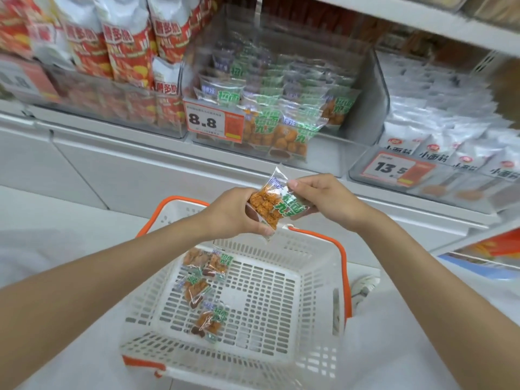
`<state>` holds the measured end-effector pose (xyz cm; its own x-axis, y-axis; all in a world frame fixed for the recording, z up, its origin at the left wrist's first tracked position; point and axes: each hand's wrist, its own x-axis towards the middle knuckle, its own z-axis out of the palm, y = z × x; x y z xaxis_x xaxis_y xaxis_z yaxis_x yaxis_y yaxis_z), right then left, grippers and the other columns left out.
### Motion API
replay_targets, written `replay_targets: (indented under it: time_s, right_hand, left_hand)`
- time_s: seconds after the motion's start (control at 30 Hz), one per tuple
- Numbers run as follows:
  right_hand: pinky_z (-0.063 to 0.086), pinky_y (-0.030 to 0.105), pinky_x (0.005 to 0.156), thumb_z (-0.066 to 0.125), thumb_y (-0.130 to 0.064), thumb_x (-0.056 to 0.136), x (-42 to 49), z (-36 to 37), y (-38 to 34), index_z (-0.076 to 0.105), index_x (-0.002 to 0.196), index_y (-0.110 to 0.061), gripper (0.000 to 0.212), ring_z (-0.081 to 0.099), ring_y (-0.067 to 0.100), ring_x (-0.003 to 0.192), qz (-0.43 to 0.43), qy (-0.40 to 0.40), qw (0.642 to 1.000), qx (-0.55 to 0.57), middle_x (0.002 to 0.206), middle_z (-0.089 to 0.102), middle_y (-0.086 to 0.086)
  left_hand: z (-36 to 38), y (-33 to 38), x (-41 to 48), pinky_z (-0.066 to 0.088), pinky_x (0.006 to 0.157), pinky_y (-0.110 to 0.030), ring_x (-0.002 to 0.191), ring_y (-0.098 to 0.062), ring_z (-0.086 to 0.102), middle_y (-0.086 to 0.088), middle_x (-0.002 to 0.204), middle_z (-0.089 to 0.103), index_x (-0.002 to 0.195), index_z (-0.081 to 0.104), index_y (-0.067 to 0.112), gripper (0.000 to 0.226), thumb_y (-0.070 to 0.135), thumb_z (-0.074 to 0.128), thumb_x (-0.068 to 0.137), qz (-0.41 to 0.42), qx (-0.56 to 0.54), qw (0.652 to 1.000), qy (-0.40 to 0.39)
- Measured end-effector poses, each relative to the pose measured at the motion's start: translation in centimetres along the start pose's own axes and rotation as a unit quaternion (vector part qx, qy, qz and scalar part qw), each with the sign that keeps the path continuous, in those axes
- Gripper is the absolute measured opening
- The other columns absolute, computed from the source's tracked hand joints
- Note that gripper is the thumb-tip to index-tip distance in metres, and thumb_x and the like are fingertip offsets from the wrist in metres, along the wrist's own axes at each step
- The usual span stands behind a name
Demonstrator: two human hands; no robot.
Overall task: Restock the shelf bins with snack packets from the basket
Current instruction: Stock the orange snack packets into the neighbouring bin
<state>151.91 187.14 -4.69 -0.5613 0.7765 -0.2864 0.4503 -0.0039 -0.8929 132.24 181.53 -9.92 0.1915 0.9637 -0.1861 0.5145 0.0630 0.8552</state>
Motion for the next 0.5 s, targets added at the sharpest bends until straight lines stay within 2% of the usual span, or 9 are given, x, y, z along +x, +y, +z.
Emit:
replay_targets:
  time_s: [0.07, 0.13, 0.17, 0.23, 0.3, 0.33, 0.4, 0.43, 0.5]
  right_hand:
    - [0.06, 0.034, 0.076, 0.049, -0.023, 0.101, 0.4, -0.4, -0.1, 0.071, 0.094, -0.01, 0.027, 0.046, 0.015, 0.063, -0.008, -0.008, 0.999, -0.031, 0.067, 0.039, 0.011]
    - [0.06, 0.032, 0.073, 0.061, -0.02, 0.096, 0.8, -0.4, -0.2, 0.068, 0.102, -0.015, 0.011, 0.056, 0.014, 0.071, -0.028, -0.015, 0.995, -0.093, 0.075, 0.053, 0.02]
    - [0.06, 0.036, 0.073, 0.066, -0.018, 0.092, 0.9, -0.5, -0.2, 0.067, 0.104, -0.015, 0.012, 0.055, 0.01, 0.067, -0.041, -0.01, 0.992, -0.12, 0.071, 0.052, 0.018]
    - [0.059, 0.042, 0.07, 0.071, -0.019, 0.088, 0.8, -1.1, -0.8, 0.069, 0.103, -0.015, 0.016, 0.045, 0.007, 0.058, -0.063, 0.011, 0.982, -0.178, 0.061, 0.039, -0.001]
    - [0.051, 0.041, 0.064, 0.073, -0.024, 0.087, 0.4, -2.3, -2.1, 0.07, 0.1, -0.022, 0.013, 0.042, 0.008, 0.059, -0.078, 0.042, 0.967, -0.239, 0.062, 0.041, -0.005]
    - [0.046, 0.036, 0.063, 0.073, -0.025, 0.087, 0.0, -3.1, -3.2, 0.07, 0.099, -0.026, 0.013, 0.044, 0.008, 0.061, -0.09, 0.058, 0.96, -0.26, 0.065, 0.05, -0.002]
    - [0.046, 0.031, 0.07, 0.073, -0.024, 0.086, -0.7, -5.3, -5.4, 0.071, 0.102, -0.026, 0.016, 0.056, 0.007, 0.071, -0.121, 0.1, 0.946, -0.285, 0.083, 0.067, 0.002]
    - [0.047, 0.025, 0.073, 0.073, -0.023, 0.086, -1.2, -6.5, -6.6, 0.071, 0.104, -0.024, 0.019, 0.06, 0.004, 0.075, -0.139, 0.128, 0.935, -0.301, 0.088, 0.07, -0.003]
    - [0.042, 0.008, 0.066, 0.072, -0.022, 0.087, -2.0, -8.9, -8.7, 0.07, 0.109, -0.023, 0.022, 0.059, -0.007, 0.073, -0.165, 0.188, 0.913, -0.324, 0.082, 0.068, -0.021]
  left_hand:
    - [0.2, 0.1, 0.2, 0.056, 0.07, -0.036, 0.07, -0.015, 0.068, 0.0, 0.076, 0.072, 0.091, 0.067, 0.017, 0.039, 0.028, 0.091, 0.062, 0.01, 0.007, 1.0, 0.019]
    - [0.2, 0.1, 0.4, 0.056, 0.069, -0.035, 0.069, -0.013, 0.068, 0.001, 0.078, 0.073, 0.092, 0.067, 0.02, 0.038, 0.028, 0.091, 0.063, 0.016, -0.003, 0.999, 0.027]
    - [0.0, 0.2, 0.6, 0.056, 0.07, -0.034, 0.071, -0.013, 0.069, 0.002, 0.08, 0.074, 0.096, 0.067, 0.021, 0.039, 0.027, 0.09, 0.064, 0.019, -0.013, 0.999, 0.023]
    - [-0.7, 1.0, 0.9, 0.057, 0.077, -0.033, 0.081, -0.012, 0.071, 0.003, 0.091, 0.074, 0.107, 0.065, 0.022, 0.043, 0.025, 0.086, 0.07, 0.027, -0.06, 0.998, 0.0]
    - [-1.6, 2.7, 1.5, 0.055, 0.076, -0.023, 0.087, -0.005, 0.069, 0.007, 0.098, 0.072, 0.112, 0.062, 0.023, 0.038, 0.023, 0.08, 0.078, 0.046, -0.1, 0.994, 0.006]
    - [-2.2, 3.8, 2.0, 0.052, 0.073, -0.017, 0.086, 0.0, 0.067, 0.008, 0.097, 0.071, 0.11, 0.063, 0.022, 0.032, 0.02, 0.076, 0.082, 0.062, -0.106, 0.992, 0.027]
    - [-3.2, 6.3, 3.5, 0.05, 0.077, -0.019, 0.084, -0.003, 0.066, 0.004, 0.095, 0.071, 0.108, 0.064, 0.015, 0.024, 0.012, 0.071, 0.085, 0.108, -0.105, 0.986, 0.073]
    - [-3.8, 7.6, 4.4, 0.052, 0.081, -0.023, 0.087, -0.008, 0.068, -0.001, 0.098, 0.072, 0.109, 0.065, 0.011, 0.025, 0.011, 0.072, 0.085, 0.131, -0.091, 0.983, 0.09]
    - [-5.0, 9.7, 6.2, 0.049, 0.087, -0.023, 0.095, -0.012, 0.064, 0.001, 0.106, 0.069, 0.113, 0.065, 0.013, 0.033, 0.022, 0.075, 0.083, 0.172, 0.006, 0.976, 0.132]
